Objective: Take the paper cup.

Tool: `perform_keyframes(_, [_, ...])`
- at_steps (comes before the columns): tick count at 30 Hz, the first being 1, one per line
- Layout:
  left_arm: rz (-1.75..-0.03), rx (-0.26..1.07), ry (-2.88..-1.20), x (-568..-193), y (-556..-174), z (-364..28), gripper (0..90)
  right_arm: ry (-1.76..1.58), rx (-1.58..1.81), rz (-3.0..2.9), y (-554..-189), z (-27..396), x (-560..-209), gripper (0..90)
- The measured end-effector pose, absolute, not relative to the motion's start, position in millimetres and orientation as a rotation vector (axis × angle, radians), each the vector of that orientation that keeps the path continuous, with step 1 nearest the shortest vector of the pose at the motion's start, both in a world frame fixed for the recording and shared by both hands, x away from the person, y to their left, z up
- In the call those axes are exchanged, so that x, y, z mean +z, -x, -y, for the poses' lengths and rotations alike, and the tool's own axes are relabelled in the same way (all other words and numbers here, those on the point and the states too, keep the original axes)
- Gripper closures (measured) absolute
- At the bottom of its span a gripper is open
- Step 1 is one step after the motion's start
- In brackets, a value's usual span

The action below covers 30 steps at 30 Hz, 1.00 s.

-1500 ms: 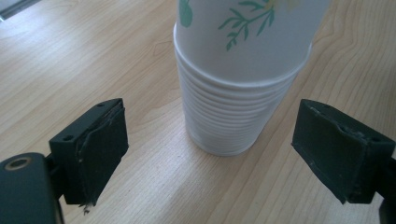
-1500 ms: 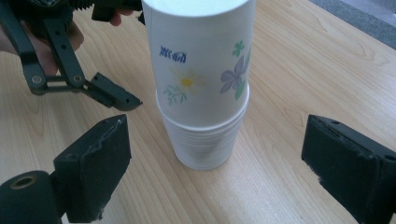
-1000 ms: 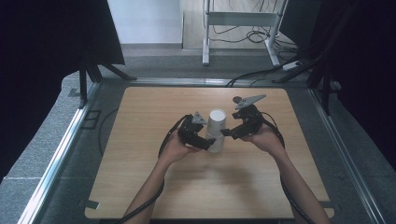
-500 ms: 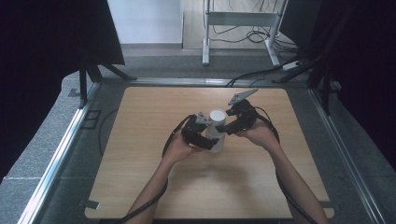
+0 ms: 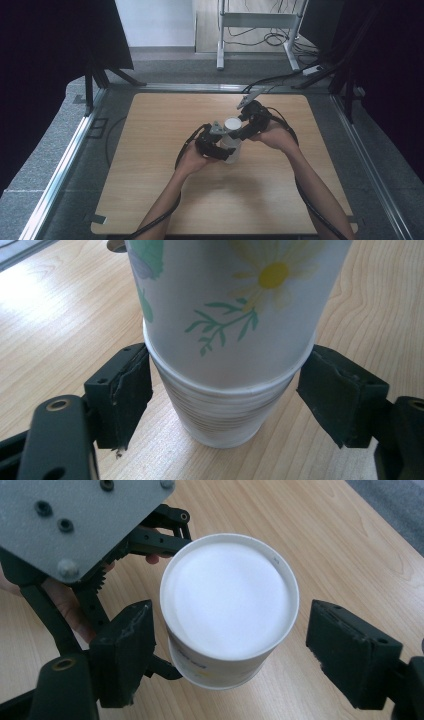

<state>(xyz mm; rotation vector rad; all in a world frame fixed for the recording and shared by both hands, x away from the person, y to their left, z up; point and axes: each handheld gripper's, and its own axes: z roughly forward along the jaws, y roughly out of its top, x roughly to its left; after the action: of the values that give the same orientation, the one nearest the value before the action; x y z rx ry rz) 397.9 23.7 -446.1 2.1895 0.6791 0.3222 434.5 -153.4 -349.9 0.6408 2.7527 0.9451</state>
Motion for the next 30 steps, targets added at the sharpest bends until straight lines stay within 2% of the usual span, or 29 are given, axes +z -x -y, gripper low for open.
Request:
perform_keyframes(20, [-0.655,0.369,-2.198,-445.3,-394.3,-22.0,24.3,-0.576,0.607,-2.891,-444.4,120.4,-333.1,32.5])
perform_keyframes(30, [-0.646,0.380,-2.200,-445.6,-393.8,-22.3,24.6,-0.570,0.509,-2.935,-448.9,112.9,-327.6,34.2])
